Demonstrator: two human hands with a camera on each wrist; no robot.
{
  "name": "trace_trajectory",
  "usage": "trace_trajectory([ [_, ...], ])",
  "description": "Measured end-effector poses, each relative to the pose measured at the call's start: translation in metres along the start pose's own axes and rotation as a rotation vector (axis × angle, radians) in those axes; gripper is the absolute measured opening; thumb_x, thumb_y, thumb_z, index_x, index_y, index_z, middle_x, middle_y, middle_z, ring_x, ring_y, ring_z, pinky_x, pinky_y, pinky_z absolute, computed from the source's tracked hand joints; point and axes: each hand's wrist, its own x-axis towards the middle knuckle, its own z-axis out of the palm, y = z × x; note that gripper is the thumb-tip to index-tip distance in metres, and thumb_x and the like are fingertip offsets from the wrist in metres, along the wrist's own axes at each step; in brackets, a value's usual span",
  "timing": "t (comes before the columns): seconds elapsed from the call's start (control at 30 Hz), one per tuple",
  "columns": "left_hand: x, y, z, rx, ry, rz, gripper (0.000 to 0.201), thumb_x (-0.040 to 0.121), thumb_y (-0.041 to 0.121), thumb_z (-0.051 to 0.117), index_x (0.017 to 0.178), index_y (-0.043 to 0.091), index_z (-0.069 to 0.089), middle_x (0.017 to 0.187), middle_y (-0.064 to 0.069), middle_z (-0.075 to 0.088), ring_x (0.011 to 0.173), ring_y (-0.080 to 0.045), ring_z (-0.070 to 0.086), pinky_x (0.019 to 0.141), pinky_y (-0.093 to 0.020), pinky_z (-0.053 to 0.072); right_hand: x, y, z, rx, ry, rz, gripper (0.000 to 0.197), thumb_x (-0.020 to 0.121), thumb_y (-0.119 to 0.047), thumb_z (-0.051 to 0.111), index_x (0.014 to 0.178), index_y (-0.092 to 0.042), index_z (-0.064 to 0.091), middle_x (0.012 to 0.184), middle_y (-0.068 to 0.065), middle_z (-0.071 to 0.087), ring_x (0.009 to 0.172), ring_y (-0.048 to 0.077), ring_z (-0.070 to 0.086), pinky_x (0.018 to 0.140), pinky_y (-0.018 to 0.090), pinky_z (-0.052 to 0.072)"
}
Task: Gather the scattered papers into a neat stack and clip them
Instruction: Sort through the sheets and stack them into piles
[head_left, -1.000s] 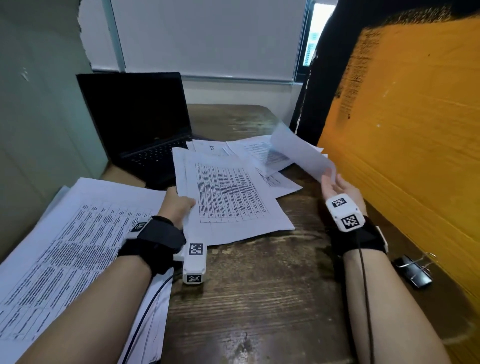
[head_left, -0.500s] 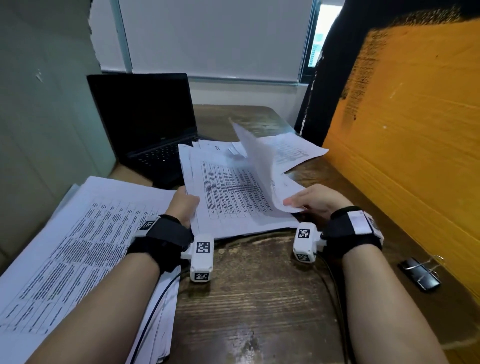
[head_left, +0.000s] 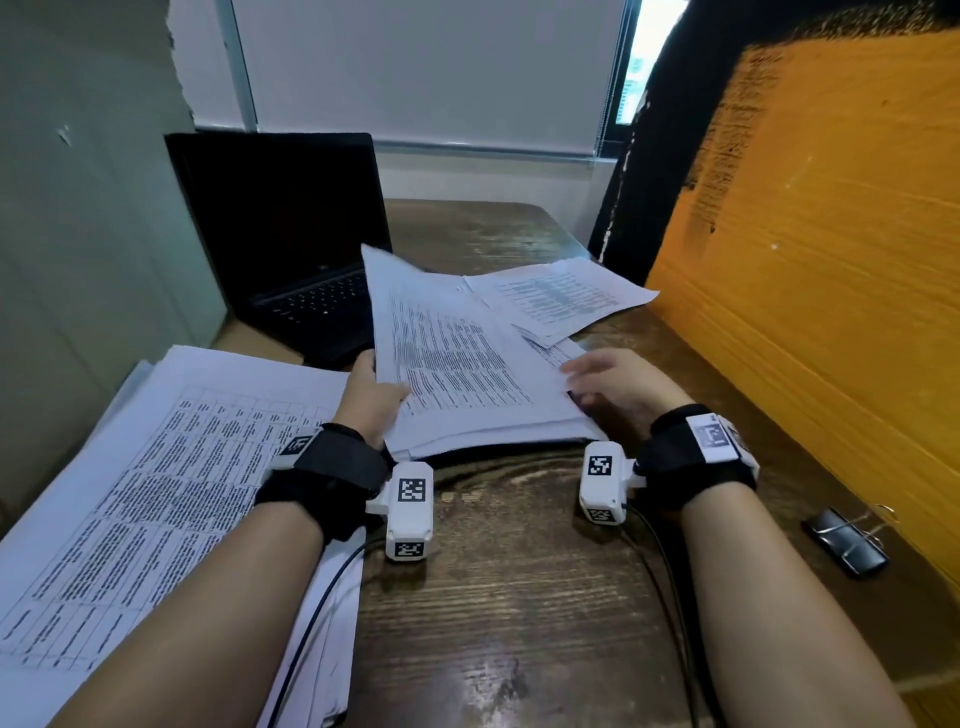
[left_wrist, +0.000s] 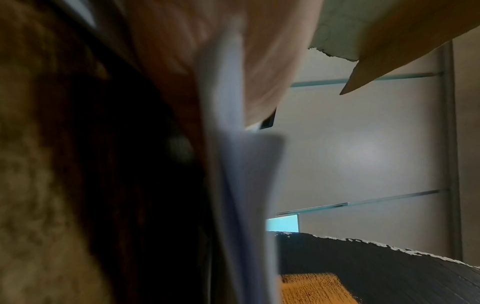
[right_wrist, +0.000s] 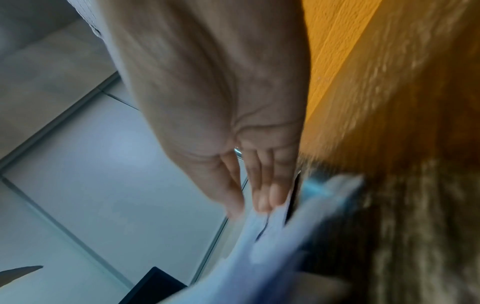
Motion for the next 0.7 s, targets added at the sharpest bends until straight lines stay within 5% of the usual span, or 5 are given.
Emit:
trace_trajectory([
  [0.07, 0.001, 0.005, -0.001, -0.041, 0.127, 0.095, 0.042, 0.093, -0.004, 0.048, 0.132, 0.012, 0.040, 0.116, -0.009, 0.053, 0.104, -0.029, 0.056, 0.093, -0.044, 0.049, 0.013, 0.003, -0.009, 0.111, 0.221, 0.014, 0.029, 0.088, -0.004, 0.061, 0.117, -0.004, 0.064, 0.104, 0.010, 0.063, 0.092, 0.022, 0.060, 0.075, 0.027, 0.047],
  [0.17, 0.006, 0.008, -0.008, -0.151, 0.366, 0.159, 0.031, 0.095, 0.007, 0.050, 0.125, 0.009, 0.045, 0.107, -0.006, 0.057, 0.093, -0.025, 0.058, 0.084, -0.034, 0.048, 0.043, -0.007, -0.009, 0.112, 0.194, 0.088, 0.023, 0.086, -0.015, 0.065, 0.106, -0.004, 0.066, 0.102, 0.013, 0.065, 0.100, 0.029, 0.060, 0.076, 0.033, 0.046],
  [0.3, 0.021, 0.002, -0.021, -0.202, 0.630, 0.113, 0.035, 0.095, 0.009, 0.050, 0.129, 0.006, 0.041, 0.128, -0.014, 0.054, 0.112, -0.032, 0.057, 0.095, -0.037, 0.046, 0.076, -0.035, 0.008, -0.246, 0.123, 0.147, 0.077, 0.088, -0.034, 0.068, 0.149, -0.006, 0.031, 0.150, 0.013, 0.041, 0.135, 0.028, 0.042, 0.108, 0.035, 0.035],
  [0.47, 0.022, -0.002, -0.019, -0.302, 0.657, 0.063, 0.045, 0.092, -0.003, 0.047, 0.134, 0.006, 0.035, 0.133, -0.013, 0.051, 0.117, -0.028, 0.054, 0.105, -0.039, 0.042, 0.103, -0.046, 0.030, -0.785, -0.085, 0.218, 0.079, 0.091, -0.050, 0.058, 0.151, -0.007, 0.029, 0.155, 0.012, 0.033, 0.141, 0.030, 0.034, 0.112, 0.037, 0.029],
  [0.7, 0.029, -0.009, -0.018, -0.300, 0.621, 0.054, 0.028, 0.091, 0.002, 0.050, 0.113, 0.016, 0.041, 0.126, -0.013, 0.052, 0.112, -0.032, 0.057, 0.101, -0.047, 0.046, 0.112, -0.035, 0.033, -0.900, -0.050, 0.212, 0.076, 0.086, -0.062, 0.056, 0.137, -0.006, 0.051, 0.140, 0.012, 0.054, 0.128, 0.029, 0.050, 0.108, 0.038, 0.037],
])
